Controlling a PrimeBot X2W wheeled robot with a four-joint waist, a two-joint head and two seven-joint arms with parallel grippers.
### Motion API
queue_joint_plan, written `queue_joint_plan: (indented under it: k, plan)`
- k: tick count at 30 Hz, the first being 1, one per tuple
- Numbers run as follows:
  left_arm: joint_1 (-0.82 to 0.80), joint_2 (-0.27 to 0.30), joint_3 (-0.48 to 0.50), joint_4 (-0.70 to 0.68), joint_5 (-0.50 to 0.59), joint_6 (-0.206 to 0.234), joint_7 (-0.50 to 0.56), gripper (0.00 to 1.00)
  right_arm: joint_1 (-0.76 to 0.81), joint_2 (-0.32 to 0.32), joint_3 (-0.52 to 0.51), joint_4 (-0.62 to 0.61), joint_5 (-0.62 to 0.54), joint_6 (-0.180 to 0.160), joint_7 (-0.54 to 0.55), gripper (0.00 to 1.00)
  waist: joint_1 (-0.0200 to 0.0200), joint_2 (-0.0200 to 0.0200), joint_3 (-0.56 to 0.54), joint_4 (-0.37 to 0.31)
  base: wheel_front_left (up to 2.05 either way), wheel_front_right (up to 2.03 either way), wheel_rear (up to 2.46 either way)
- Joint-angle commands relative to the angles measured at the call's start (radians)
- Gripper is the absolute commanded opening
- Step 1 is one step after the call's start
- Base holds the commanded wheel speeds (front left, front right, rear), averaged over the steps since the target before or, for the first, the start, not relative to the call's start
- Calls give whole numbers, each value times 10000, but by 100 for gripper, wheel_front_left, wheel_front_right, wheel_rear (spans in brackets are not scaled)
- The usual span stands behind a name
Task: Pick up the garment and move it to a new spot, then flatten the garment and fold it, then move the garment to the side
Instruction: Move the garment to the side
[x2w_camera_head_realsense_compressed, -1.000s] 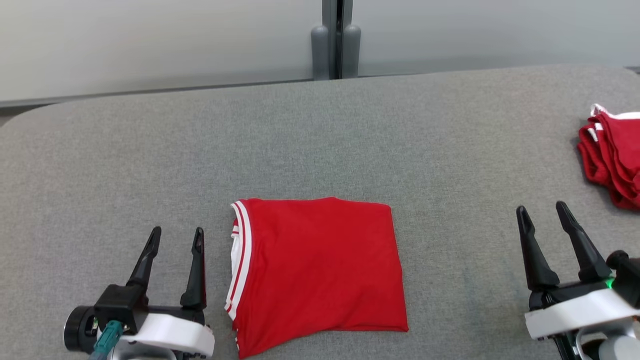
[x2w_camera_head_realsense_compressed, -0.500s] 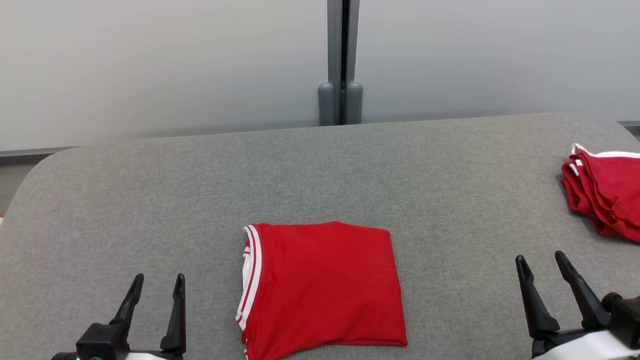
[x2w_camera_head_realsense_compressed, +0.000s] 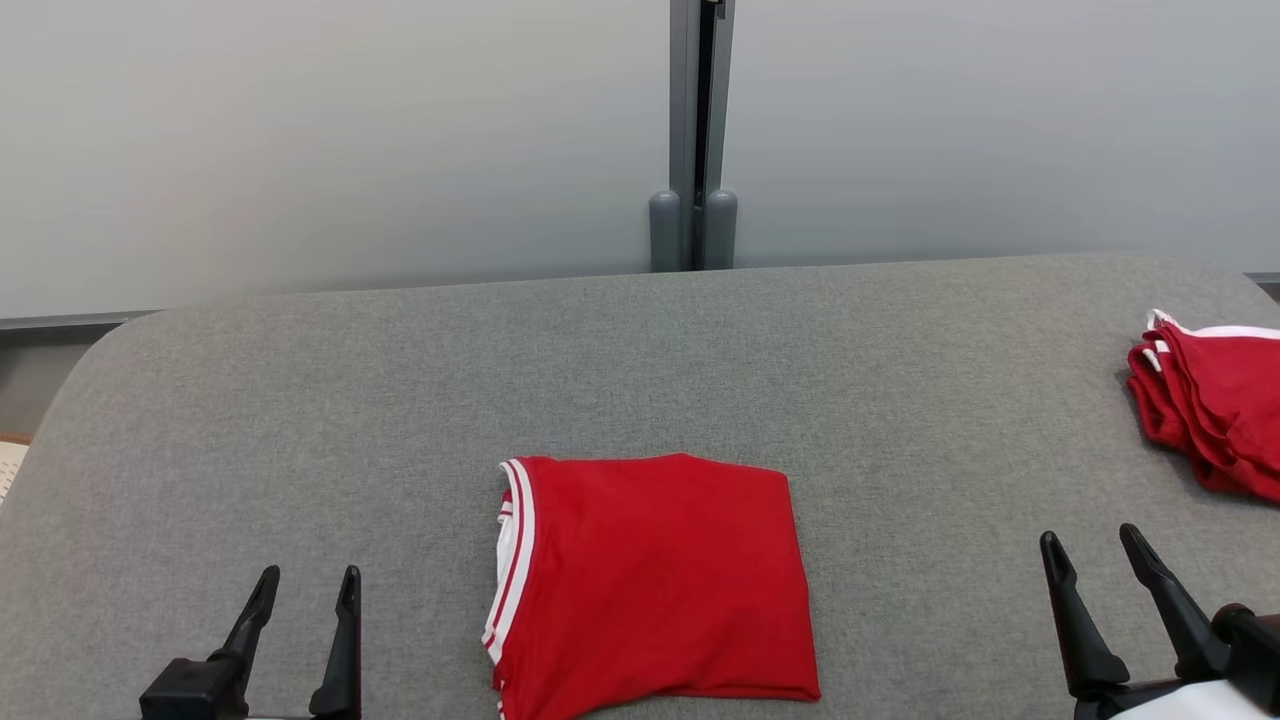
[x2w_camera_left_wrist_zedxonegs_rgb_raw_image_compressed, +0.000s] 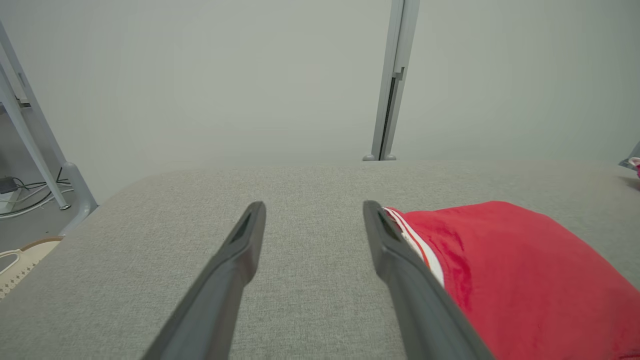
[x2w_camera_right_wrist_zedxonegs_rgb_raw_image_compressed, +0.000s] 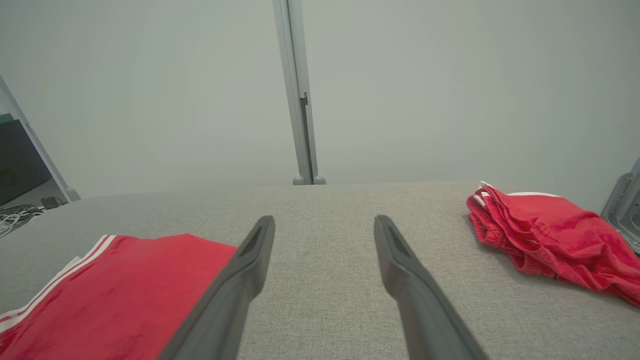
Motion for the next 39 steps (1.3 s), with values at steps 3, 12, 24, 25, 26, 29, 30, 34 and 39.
queue_joint_plan:
  k: [3,12,24,25,26,29,30,34,39]
  plan:
    - [44,68,-21,43,-41,-49,0,100,4,1,-63,-7,8,-1,77,100,0,-1,21,-1,0,0,0]
    - [-84,75,-115,149,-59,6,-75,100,62,35,-87,-26,-14,-1,168,100,0,-1,43,9,0,0,0]
    - [-266,128,-159,276,-106,87,-116,100,-65,82,-22,92,33,-1,158,100,0,-1,55,-23,0,0,0]
    - [-278,136,-163,277,-106,94,-115,100,-89,91,-9,100,28,-1,153,100,0,-1,62,-25,0,0,0]
    - [-304,144,-169,272,-101,107,-111,100,-107,103,1,128,32,-1,156,100,0,-1,73,-18,0,0,0]
    - [-425,138,-212,208,-78,98,-127,100,-185,77,64,228,87,-1,100,100,0,-1,140,86,0,0,0]
    - [-461,130,-227,197,-64,99,-131,100,-207,68,98,270,76,-1,106,100,0,-1,175,145,0,0,0]
    - [-770,81,-259,60,11,167,-216,100,-478,83,402,725,136,-1,191,100,0,-1,364,442,0,0,0]
    - [-1204,6,-336,-126,70,145,-285,100,-1039,179,866,1733,314,-1,44,100,0,-1,775,878,0,0,0]
